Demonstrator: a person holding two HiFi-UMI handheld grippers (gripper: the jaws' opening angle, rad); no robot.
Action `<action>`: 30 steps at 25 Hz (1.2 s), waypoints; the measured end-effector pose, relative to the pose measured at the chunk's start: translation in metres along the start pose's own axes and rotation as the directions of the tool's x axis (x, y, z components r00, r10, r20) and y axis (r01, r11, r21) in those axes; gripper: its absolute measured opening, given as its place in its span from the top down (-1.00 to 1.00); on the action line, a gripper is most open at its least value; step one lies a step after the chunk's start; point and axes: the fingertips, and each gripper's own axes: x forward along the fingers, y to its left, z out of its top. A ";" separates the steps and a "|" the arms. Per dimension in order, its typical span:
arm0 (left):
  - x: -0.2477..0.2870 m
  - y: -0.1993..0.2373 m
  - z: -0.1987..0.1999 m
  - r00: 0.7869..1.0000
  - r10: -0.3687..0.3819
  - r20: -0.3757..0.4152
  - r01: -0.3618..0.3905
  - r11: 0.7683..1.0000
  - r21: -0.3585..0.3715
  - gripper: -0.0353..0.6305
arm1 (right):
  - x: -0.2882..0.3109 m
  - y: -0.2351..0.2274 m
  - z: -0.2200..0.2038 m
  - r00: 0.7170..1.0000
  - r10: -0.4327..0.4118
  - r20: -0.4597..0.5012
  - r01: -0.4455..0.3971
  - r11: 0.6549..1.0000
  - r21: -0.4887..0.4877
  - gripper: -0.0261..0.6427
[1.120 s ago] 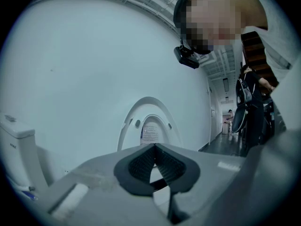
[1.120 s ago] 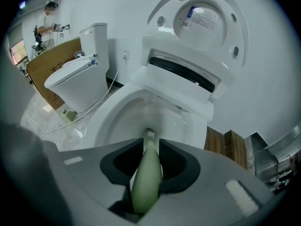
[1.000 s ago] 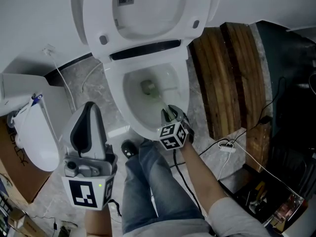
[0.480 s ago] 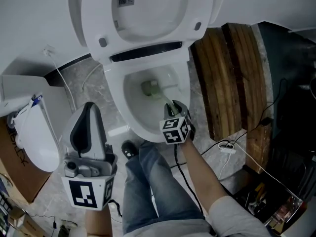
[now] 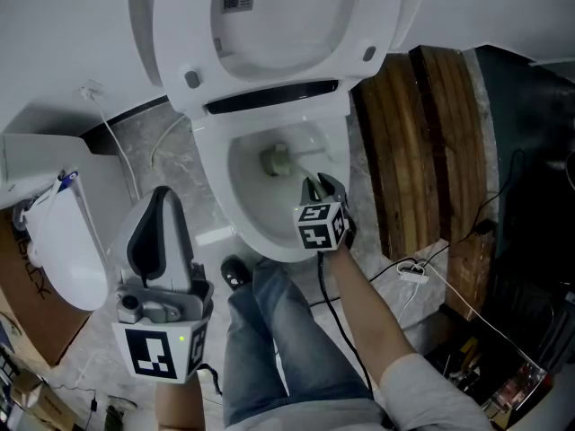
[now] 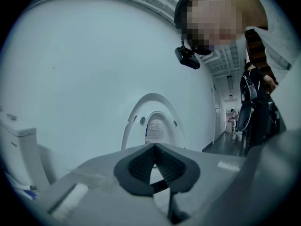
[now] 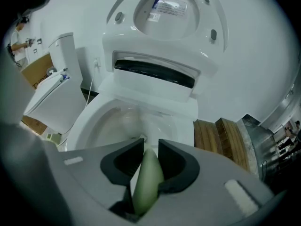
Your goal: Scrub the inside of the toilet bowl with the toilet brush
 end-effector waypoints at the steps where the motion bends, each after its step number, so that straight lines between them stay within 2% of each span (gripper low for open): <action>1: 0.000 0.001 -0.001 1.000 0.001 -0.001 -0.001 1.000 0.001 0.88 | 0.001 0.001 0.001 1.000 0.001 0.000 -0.001 1.000 0.008 0.63; 12: -0.005 0.010 -0.002 1.000 0.030 -0.005 -0.030 1.000 -0.003 0.88 | 0.004 0.021 0.016 0.998 0.048 0.026 -0.050 0.997 0.067 0.64; 25: -0.013 0.007 -0.001 0.999 0.040 0.001 -0.040 0.999 0.001 0.88 | -0.007 0.053 0.030 0.987 0.142 0.077 -0.145 0.989 0.032 0.66; 30: -0.018 0.002 0.004 0.999 0.037 0.015 -0.037 0.999 -0.002 0.88 | -0.017 0.062 0.021 0.982 0.172 0.071 -0.175 0.984 0.032 0.66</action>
